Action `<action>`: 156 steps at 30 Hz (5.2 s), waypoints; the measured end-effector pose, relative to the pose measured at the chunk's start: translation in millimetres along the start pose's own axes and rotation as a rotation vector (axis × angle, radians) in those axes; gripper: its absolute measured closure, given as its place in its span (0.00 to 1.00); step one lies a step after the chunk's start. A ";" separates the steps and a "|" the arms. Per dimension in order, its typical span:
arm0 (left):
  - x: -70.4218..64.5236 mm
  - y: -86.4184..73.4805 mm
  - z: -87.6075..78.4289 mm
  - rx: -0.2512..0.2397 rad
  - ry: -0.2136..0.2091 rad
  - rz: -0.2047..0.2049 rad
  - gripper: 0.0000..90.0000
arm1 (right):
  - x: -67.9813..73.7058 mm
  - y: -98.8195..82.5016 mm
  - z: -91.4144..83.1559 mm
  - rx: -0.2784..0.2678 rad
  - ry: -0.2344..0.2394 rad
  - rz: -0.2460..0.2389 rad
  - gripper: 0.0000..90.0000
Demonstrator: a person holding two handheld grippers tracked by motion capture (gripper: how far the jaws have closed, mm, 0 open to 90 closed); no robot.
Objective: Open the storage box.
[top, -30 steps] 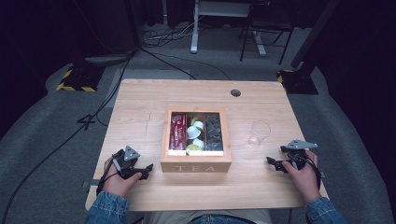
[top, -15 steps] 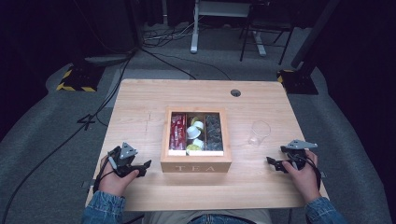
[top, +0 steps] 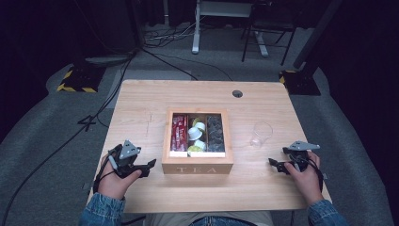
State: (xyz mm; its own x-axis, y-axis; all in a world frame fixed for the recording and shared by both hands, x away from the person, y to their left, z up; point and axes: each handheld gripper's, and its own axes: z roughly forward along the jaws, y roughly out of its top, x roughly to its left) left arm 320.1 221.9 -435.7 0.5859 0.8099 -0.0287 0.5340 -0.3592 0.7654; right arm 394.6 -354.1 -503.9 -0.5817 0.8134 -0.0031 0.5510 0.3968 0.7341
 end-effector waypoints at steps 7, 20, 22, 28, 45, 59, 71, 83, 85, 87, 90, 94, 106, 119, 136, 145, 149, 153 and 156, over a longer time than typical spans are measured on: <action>-16.4 5.6 -7.1 -0.057 -0.056 -0.001 0.29 | -0.9 2.1 2.3 0.002 0.005 -0.003 0.14; -38.7 -1.1 25.0 0.013 -0.091 0.001 0.30 | -0.5 2.5 2.7 0.003 0.002 -0.003 0.14; -40.2 -2.1 28.1 0.017 -0.102 0.002 0.37 | -0.4 2.5 2.7 0.003 0.002 -0.002 0.14; -42.2 -2.9 29.4 0.024 -0.073 0.048 0.48 | -0.5 2.5 2.8 0.002 0.004 -0.003 0.14; -42.6 2.7 19.3 0.034 -0.056 0.080 0.64 | -0.4 2.5 2.7 0.003 0.001 -0.002 0.14; -40.0 8.1 13.6 0.014 -0.069 0.073 0.68 | 2.2 4.0 -3.3 0.010 0.025 0.014 0.19; -37.3 17.2 4.4 -0.048 -0.065 0.074 0.71 | 25.5 30.9 -31.5 -0.008 0.037 -0.086 0.27; -33.2 27.2 1.2 -0.086 -0.069 0.064 0.71 | 43.7 62.6 -55.6 -0.112 0.126 -0.095 0.25; -32.2 29.1 1.3 -0.091 -0.065 0.069 0.70 | 46.6 69.5 -58.1 -0.123 0.141 -0.098 0.25; -31.6 30.9 1.5 -0.094 -0.070 0.062 0.70 | 48.2 72.1 -59.0 -0.129 0.146 -0.103 0.25; -30.5 33.2 1.9 -0.098 -0.068 0.064 0.70 | 54.9 80.2 -60.5 -0.150 0.167 -0.117 0.23; -29.8 35.8 2.5 -0.098 -0.068 0.059 0.70 | 68.5 90.7 -56.6 -0.168 0.213 -0.134 0.21; -28.7 37.8 2.7 -0.095 -0.064 0.064 0.70 | 106.7 112.0 -40.6 -0.169 0.283 -0.238 0.22; -29.9 39.9 1.7 -0.106 -0.051 0.049 0.70 | 137.4 132.7 -16.0 -0.209 0.246 -0.419 0.33; -24.0 31.0 -13.9 -0.176 -0.017 0.014 0.57 | 137.1 160.5 -27.1 -0.290 0.231 -0.521 0.47; -13.0 23.0 -15.1 -0.160 0.019 0.000 0.54 | 126.0 191.0 -36.0 -0.325 0.262 -0.474 0.58; -8.1 22.9 -13.3 -0.155 0.026 0.000 0.54 | 121.5 198.7 -36.0 -0.330 0.277 -0.447 0.59; -0.4 22.7 -8.3 -0.147 0.035 -0.011 0.55 | 115.9 209.2 -36.0 -0.337 0.277 -0.434 0.62; 4.7 21.3 -4.9 -0.137 0.043 -0.018 0.54 | 112.5 217.7 -36.3 -0.343 0.271 -0.428 0.63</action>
State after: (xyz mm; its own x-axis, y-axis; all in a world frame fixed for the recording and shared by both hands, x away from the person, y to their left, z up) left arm 331.3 220.3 -416.4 0.5487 0.8358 -0.0178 0.4540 -0.2801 0.8459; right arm 427.3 -191.7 -319.7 -0.8651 0.4574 -0.2061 0.0374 0.4684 0.8827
